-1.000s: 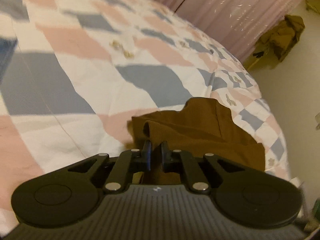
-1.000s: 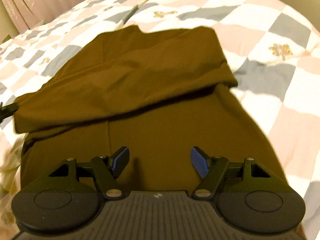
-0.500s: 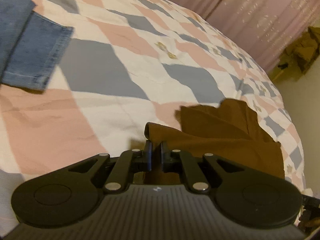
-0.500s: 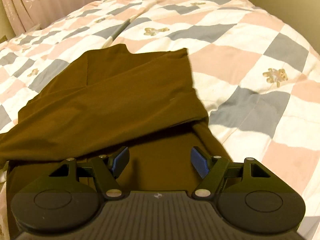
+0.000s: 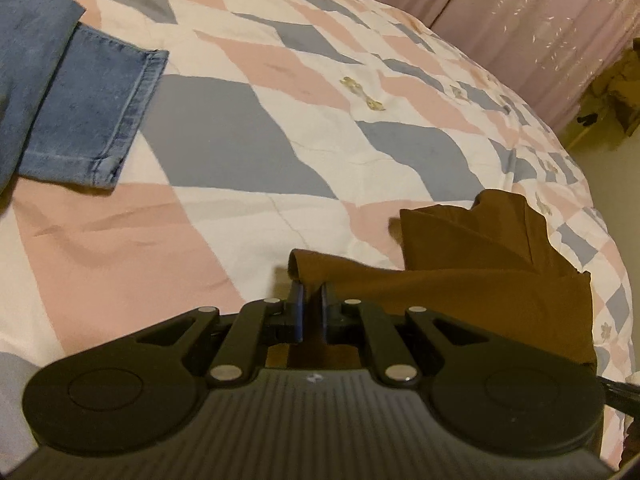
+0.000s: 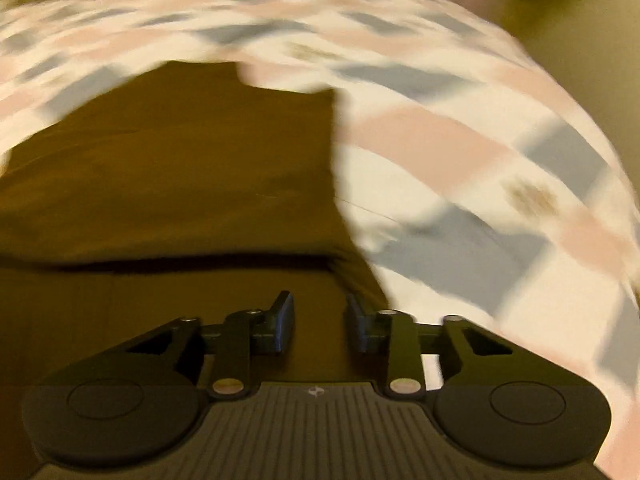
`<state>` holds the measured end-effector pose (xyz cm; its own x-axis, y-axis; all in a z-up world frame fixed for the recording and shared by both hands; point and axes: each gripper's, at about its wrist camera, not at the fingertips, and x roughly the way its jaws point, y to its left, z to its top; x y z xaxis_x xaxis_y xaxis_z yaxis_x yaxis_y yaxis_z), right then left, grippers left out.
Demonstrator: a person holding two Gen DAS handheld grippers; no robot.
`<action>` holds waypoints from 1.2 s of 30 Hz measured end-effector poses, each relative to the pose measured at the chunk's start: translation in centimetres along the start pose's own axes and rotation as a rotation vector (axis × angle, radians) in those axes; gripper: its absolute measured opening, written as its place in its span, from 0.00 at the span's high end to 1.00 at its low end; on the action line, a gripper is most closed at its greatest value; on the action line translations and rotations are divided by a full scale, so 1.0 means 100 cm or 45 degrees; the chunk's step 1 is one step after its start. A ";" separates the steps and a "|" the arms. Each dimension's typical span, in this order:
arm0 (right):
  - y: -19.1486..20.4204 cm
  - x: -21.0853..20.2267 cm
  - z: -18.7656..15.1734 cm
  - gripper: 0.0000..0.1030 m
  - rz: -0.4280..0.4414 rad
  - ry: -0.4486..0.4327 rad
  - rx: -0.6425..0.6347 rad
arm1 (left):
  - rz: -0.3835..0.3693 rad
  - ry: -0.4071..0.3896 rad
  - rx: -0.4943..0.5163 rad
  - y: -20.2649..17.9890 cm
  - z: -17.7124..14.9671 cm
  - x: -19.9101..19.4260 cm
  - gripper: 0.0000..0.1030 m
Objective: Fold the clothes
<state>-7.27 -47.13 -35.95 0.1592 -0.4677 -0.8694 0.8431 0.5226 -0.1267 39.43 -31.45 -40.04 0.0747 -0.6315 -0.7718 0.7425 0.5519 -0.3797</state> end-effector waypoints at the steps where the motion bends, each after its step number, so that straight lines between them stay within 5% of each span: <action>1: 0.002 0.007 0.001 0.96 0.006 0.007 -0.022 | -0.001 -0.003 -0.006 0.000 0.001 0.000 0.95; 3: -0.005 0.018 0.004 1.00 -0.027 -0.073 -0.008 | 0.006 0.003 -0.015 0.001 0.002 0.002 0.95; 8: -0.059 0.025 0.009 1.00 0.010 0.014 0.432 | 0.009 0.048 -0.007 0.004 -0.006 0.004 0.95; 9: -0.062 0.023 0.008 0.93 0.036 0.043 0.457 | 0.010 0.053 -0.017 0.005 -0.008 0.004 0.95; 11: -0.057 0.013 0.010 0.80 0.074 0.065 0.432 | 0.011 0.055 -0.042 0.006 -0.011 0.005 0.95; 16: -0.055 -0.008 0.022 0.80 0.249 -0.147 0.457 | 0.012 0.051 -0.059 0.007 -0.013 0.004 0.95; 19: -0.062 0.028 0.027 0.78 0.091 -0.036 0.465 | 0.019 0.062 -0.036 0.006 -0.010 0.006 0.93; 21: -0.072 0.038 0.026 0.69 0.094 -0.017 0.539 | 0.031 0.070 -0.013 0.007 -0.004 0.008 0.88; 24: -0.069 0.020 0.025 0.69 0.099 -0.091 0.537 | 0.031 0.047 -0.046 0.015 0.006 -0.001 0.83; 27: -0.059 0.006 0.019 0.68 0.112 -0.126 0.510 | -0.011 0.048 -0.225 0.027 0.004 -0.016 0.80; 32: -0.035 0.002 0.007 0.66 0.167 -0.077 0.520 | -0.304 0.102 -0.723 0.026 -0.039 -0.026 0.68; 36: -0.023 0.006 -0.001 0.64 0.194 -0.029 0.525 | -0.302 0.075 -0.932 0.023 -0.064 -0.008 0.65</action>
<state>-9.17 -48.58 -36.26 0.3048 -0.4252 -0.8522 0.9430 0.2603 0.2073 36.78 -26.18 -43.56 -0.0823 -0.7591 -0.6457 0.1027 0.6380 -0.7631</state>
